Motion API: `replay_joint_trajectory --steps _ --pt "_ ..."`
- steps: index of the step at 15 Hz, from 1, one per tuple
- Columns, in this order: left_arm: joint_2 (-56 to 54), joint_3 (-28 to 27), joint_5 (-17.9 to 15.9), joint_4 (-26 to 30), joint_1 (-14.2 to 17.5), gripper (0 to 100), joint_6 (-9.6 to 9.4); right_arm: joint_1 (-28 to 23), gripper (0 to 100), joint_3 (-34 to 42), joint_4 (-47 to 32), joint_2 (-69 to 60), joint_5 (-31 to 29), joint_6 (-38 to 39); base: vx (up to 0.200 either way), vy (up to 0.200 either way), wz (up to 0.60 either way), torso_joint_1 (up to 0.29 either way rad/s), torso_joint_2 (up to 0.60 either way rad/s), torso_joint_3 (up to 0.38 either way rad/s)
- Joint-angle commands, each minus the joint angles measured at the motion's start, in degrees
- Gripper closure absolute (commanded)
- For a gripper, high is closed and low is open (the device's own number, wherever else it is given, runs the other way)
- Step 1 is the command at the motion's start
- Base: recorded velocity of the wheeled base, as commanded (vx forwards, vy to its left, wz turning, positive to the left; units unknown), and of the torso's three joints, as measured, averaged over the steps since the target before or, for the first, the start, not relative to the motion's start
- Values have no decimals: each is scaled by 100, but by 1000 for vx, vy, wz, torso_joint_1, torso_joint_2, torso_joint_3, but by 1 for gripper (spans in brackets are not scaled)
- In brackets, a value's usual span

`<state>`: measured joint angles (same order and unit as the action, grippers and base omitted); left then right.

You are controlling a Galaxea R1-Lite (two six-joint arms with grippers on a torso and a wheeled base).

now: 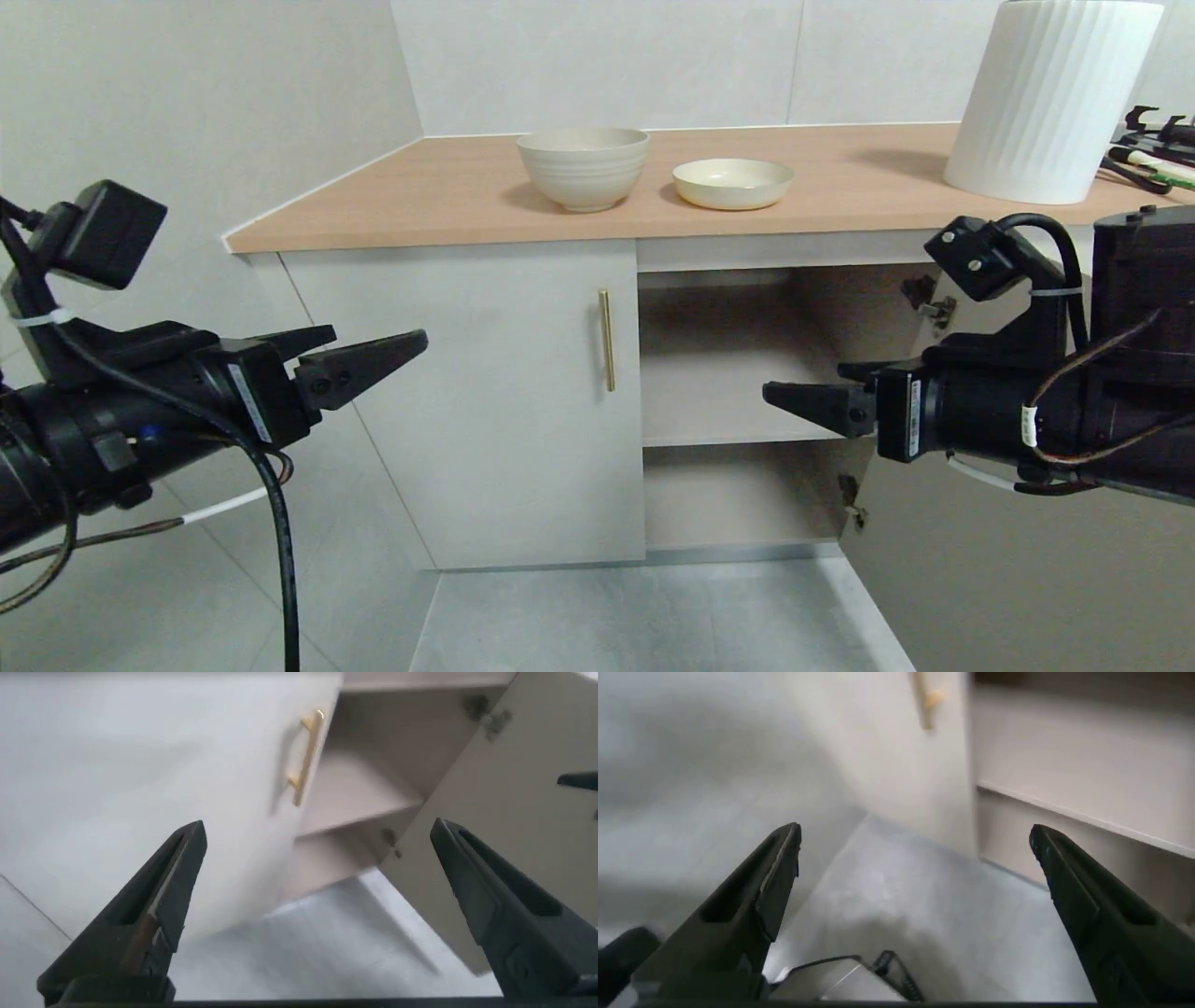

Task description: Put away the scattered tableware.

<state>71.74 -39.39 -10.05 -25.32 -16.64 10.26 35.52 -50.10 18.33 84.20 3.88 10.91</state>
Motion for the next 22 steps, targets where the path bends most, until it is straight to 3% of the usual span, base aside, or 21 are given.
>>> replay_joint_trajectory --steps 1,6,18,22 --pt "-55 -8 -6 -17 82 0 2 7 0 -17 -76 44 -19 -1 0 0 0 0 0 0" --pt "59 -69 -24 10 82 0 -130 113 0 -79 -357 53 -45 16 0 0 0 0 0 0" --pt "130 -69 -24 -8 82 0 -130 113 0 62 -348 70 -1 192 200 0 0 4 3 2" --pt "59 -43 -33 -17 82 0 -121 113 0 80 -348 44 -1 166 0 0 0 0 0 0"
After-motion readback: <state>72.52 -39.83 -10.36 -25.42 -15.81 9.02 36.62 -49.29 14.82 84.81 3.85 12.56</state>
